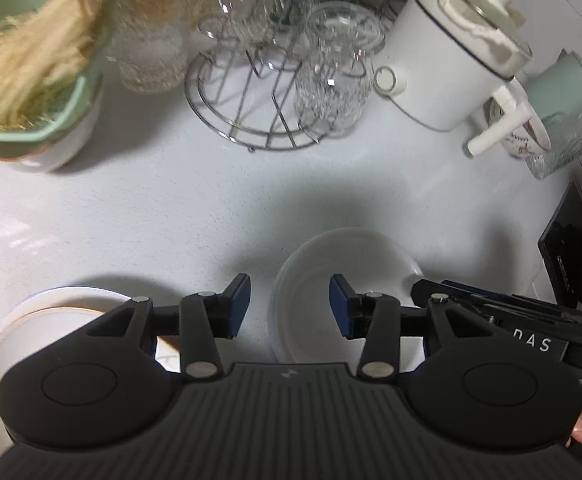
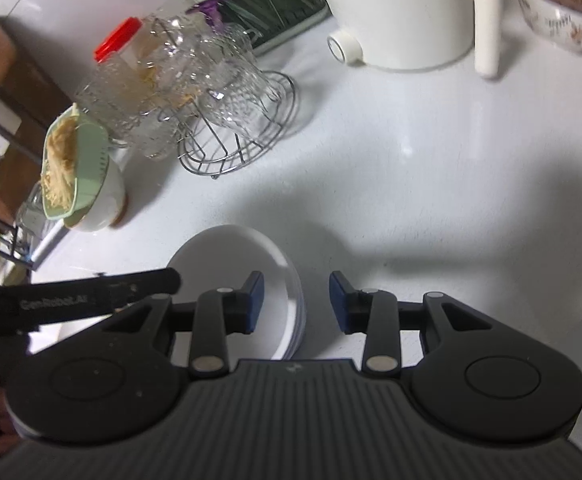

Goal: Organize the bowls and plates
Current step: 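Lift the white bowl with both grippers and carry it toward the plate stack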

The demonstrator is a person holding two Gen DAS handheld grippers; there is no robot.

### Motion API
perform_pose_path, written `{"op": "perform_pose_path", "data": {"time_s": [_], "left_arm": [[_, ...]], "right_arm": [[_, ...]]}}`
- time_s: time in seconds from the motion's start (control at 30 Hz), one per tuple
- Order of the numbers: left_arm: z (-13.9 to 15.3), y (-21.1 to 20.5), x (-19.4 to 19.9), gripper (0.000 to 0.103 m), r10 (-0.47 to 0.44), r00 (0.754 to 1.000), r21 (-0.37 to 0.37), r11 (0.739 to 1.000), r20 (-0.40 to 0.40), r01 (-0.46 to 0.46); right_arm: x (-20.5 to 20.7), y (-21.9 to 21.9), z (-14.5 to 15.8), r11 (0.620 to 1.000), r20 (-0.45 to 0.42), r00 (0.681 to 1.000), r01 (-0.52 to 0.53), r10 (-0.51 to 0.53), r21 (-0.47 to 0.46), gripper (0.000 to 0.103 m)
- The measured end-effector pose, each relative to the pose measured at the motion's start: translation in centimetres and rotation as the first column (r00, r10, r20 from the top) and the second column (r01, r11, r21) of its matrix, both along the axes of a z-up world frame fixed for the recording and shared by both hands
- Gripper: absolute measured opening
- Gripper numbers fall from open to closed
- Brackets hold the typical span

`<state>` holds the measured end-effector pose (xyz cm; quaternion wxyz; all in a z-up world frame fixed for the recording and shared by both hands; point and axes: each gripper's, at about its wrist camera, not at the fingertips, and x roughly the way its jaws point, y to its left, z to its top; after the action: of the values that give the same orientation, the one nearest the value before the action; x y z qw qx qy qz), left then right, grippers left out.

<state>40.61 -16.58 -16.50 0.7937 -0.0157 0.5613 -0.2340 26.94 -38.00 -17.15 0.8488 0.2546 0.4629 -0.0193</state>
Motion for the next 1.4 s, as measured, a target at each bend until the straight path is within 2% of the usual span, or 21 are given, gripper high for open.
{"op": "perform_pose_path", "data": {"time_s": [0.43, 0.57, 0.83, 0.9, 1.0, 1.17, 1.4], "left_arm": [[-2.3, -1.2, 1.1, 0.047, -0.044, 0.997, 0.033, 0.998, -0.055, 0.046], [-2.6, -1.5, 1.3, 0.041, -0.054, 0.996, 0.05, 0.997, -0.064, 0.057], [-2.9, -2.2, 1.2, 0.027, -0.058, 0.997, 0.08, 0.995, -0.058, 0.063], [-3.0, -2.4, 1.1, 0.022, -0.065, 0.996, 0.086, 0.994, -0.055, 0.069], [-3.1, -2.6, 0.8, 0.02, -0.076, 0.996, 0.103, 0.991, -0.041, 0.08], [-3.2, -2.7, 0.9, 0.019, -0.092, 0.994, 0.098, 0.99, -0.054, 0.097], [-2.5, -2.1, 1.3, 0.019, -0.079, 0.994, 0.053, 0.995, -0.077, 0.083]], "right_arm": [[0.5, 0.1, -2.2, 0.997, -0.035, 0.999, 0.03, -0.027, 0.072, 0.039], [0.5, 0.1, -2.3, 0.996, -0.029, 0.999, 0.043, -0.041, 0.079, 0.038], [0.4, 0.2, -3.2, 0.992, -0.04, 0.998, 0.06, -0.056, 0.11, 0.025], [0.2, 0.3, -3.3, 0.99, -0.034, 0.997, 0.07, -0.066, 0.119, 0.018], [-0.3, 0.6, -3.2, 0.992, -0.023, 0.997, 0.078, -0.076, 0.103, 0.018], [-0.5, 0.8, -3.3, 0.989, -0.018, 0.994, 0.109, -0.108, 0.099, 0.018], [-1.1, 0.7, -2.6, 0.984, -0.025, 0.992, 0.128, -0.126, 0.123, 0.018]]}}
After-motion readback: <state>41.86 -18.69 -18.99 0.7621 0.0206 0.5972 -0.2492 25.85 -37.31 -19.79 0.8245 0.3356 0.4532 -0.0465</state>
